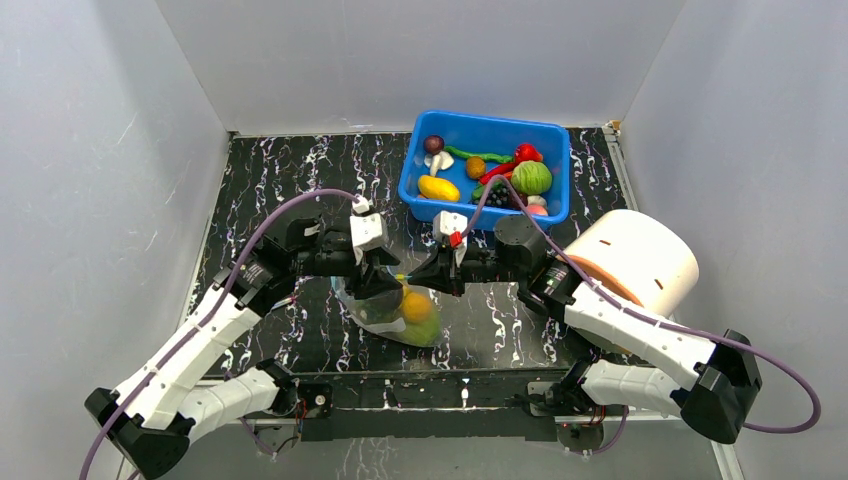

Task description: Place the food in the zip-top bag and seal the zipper

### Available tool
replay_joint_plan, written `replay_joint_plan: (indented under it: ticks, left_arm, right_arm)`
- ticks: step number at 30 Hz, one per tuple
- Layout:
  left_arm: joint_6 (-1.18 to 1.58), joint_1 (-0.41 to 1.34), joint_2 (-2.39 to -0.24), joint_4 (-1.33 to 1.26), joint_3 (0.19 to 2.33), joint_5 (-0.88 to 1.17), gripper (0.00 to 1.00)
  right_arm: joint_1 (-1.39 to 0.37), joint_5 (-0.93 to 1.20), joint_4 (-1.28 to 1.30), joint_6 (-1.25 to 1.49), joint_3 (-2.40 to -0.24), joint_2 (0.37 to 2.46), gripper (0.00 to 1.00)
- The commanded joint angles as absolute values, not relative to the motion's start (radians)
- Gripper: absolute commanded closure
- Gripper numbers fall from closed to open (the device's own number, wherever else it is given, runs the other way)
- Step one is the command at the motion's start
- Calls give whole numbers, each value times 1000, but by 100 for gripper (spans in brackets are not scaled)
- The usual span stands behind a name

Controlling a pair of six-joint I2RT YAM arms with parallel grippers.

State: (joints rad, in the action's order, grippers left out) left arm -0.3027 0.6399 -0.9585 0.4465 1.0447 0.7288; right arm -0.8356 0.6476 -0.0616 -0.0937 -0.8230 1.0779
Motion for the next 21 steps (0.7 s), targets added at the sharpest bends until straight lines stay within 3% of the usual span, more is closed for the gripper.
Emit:
replay_joint_plan:
  ticks: [1,4,9,11,13,15,18,21]
  left_arm:
    - [-302,638,-944,431,1040,752,49]
    - [-320,639,-969,449,1050,779,44]
    - [-359,638,-1004,462,1059,804,47]
    - [-368,639,-1011,458,1063,813,56]
    - [-375,638,-1015,457,1067,823,78]
    - [-377,638,-1015,454,1069,824,91]
    - [-382,638,-1007,461,1072,819,100]
    - [-375,638,-994,464,1071,804,100]
  right_arm:
    - [-832,669,-112,-112,-859,1049,100]
    - [-832,680,-113,-111,-862,1052,100]
    - [-833,688,-122,-106,-862,1047,100]
    - [-833,691,-119,-104,-864,1047,100]
    - [-833,688,-113,-105,-862,1042,100]
    - [-833,682,-109,-103,-857,1038,100]
    - [-833,619,-93,-91,-850,1028,100]
    - [-833,568,-95,-94,-828,1002,100]
